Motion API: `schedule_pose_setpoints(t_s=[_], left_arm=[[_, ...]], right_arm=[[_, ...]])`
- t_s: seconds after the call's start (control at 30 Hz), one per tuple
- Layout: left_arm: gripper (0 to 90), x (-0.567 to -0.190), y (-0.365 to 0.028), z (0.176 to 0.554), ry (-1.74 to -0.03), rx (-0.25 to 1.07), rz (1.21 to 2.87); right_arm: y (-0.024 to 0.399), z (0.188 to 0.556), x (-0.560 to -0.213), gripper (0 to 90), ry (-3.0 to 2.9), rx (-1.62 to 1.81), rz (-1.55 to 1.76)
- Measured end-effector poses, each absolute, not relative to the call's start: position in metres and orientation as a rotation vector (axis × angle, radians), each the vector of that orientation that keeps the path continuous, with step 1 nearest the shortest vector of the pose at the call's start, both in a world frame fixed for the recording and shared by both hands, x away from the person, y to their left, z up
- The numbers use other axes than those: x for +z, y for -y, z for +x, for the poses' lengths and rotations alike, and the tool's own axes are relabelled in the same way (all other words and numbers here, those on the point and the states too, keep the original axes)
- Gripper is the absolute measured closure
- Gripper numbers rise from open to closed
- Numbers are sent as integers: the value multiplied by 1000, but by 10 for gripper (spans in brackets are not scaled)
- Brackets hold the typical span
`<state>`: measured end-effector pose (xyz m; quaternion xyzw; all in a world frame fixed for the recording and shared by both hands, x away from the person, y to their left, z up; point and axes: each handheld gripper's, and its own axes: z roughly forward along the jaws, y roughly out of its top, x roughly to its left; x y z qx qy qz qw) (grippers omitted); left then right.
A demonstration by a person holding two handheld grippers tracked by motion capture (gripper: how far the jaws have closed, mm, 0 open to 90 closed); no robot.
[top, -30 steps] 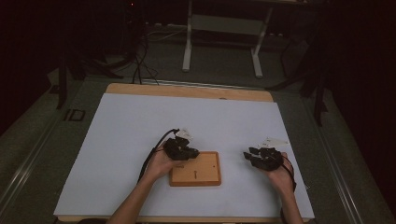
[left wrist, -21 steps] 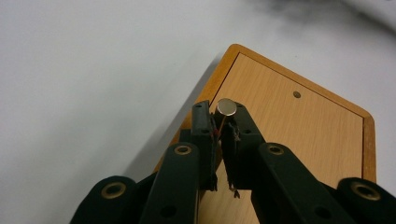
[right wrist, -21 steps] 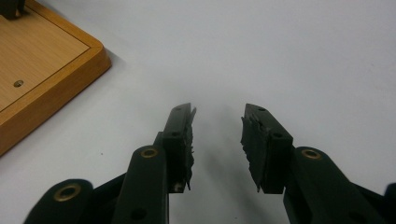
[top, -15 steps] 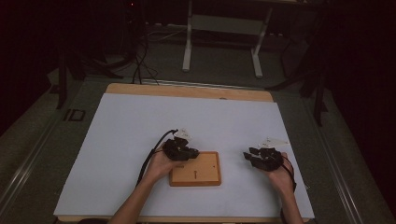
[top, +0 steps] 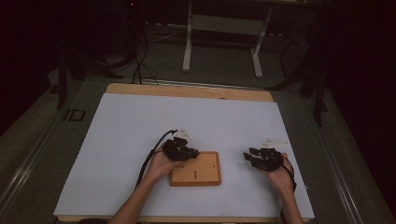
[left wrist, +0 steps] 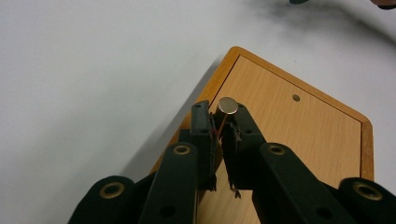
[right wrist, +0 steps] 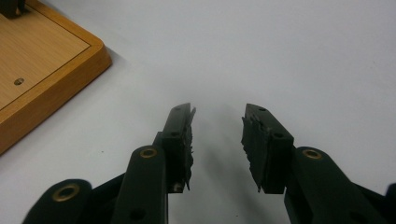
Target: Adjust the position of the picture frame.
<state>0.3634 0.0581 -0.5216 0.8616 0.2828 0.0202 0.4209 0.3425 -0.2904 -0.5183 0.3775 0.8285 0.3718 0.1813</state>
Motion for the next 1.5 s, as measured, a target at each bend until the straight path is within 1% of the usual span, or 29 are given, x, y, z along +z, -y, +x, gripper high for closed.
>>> schedule_pose_setpoints(t_s=[1.5], left_arm=[[827,-522,-57,366,-678,47,2155]], right_arm=[[290,341,-520,611,-2344,1047,1073]])
